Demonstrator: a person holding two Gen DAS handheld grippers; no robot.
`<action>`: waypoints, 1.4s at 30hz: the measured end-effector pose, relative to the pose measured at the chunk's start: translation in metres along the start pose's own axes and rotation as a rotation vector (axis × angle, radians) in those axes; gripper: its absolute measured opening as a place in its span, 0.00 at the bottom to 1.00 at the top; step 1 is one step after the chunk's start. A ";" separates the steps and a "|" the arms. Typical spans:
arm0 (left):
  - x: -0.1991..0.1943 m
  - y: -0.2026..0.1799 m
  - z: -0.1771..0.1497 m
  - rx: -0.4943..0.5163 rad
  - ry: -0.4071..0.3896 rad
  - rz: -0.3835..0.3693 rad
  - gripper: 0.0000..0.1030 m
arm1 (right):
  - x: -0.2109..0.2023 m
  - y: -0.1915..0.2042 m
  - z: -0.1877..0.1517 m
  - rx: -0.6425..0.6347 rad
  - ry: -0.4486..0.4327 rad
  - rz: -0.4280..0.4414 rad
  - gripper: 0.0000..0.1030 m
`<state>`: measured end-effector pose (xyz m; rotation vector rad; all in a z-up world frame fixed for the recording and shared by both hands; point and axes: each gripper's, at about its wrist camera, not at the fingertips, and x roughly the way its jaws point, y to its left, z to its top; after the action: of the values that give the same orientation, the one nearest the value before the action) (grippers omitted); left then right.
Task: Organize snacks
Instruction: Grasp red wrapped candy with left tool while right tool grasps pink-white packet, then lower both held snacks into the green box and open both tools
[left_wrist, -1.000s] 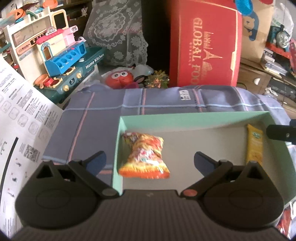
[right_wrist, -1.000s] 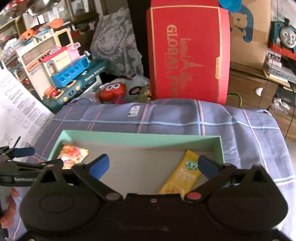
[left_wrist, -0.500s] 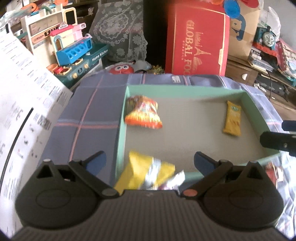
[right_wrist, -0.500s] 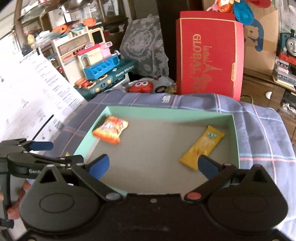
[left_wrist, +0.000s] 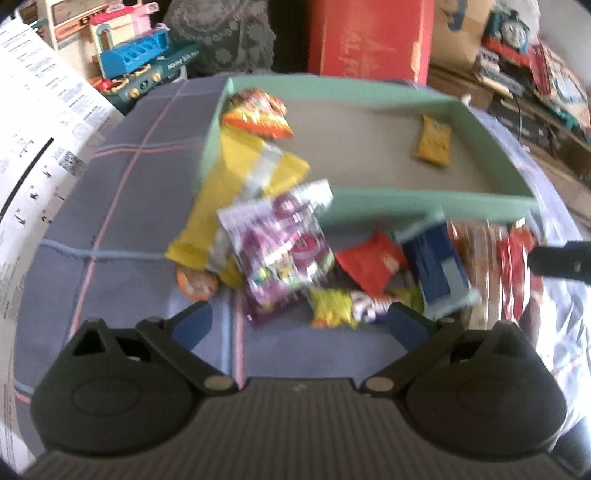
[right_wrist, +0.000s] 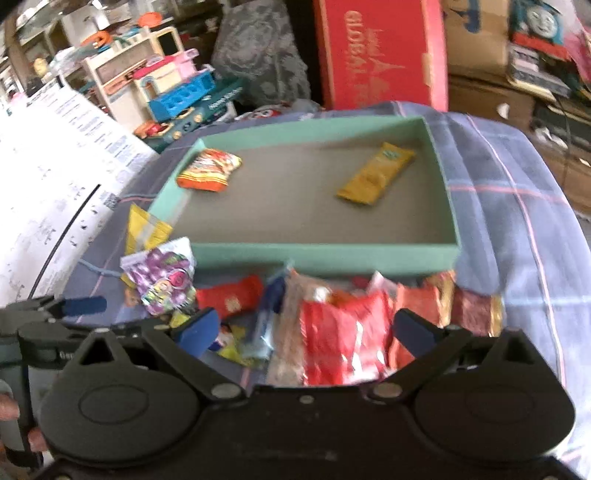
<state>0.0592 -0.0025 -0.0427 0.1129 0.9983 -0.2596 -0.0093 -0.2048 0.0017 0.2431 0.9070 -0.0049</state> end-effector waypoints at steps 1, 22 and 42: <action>0.001 -0.003 -0.003 0.011 0.004 0.001 1.00 | 0.000 -0.005 -0.004 0.009 0.006 0.000 0.88; 0.016 -0.137 -0.048 0.317 0.108 -0.226 0.88 | 0.006 -0.082 -0.067 0.221 0.089 -0.023 0.74; 0.018 -0.125 -0.048 0.291 0.112 -0.192 0.36 | 0.018 -0.069 -0.073 0.160 0.073 -0.056 0.52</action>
<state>-0.0042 -0.1156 -0.0806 0.2996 1.0796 -0.5790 -0.0620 -0.2548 -0.0700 0.3682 0.9871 -0.1212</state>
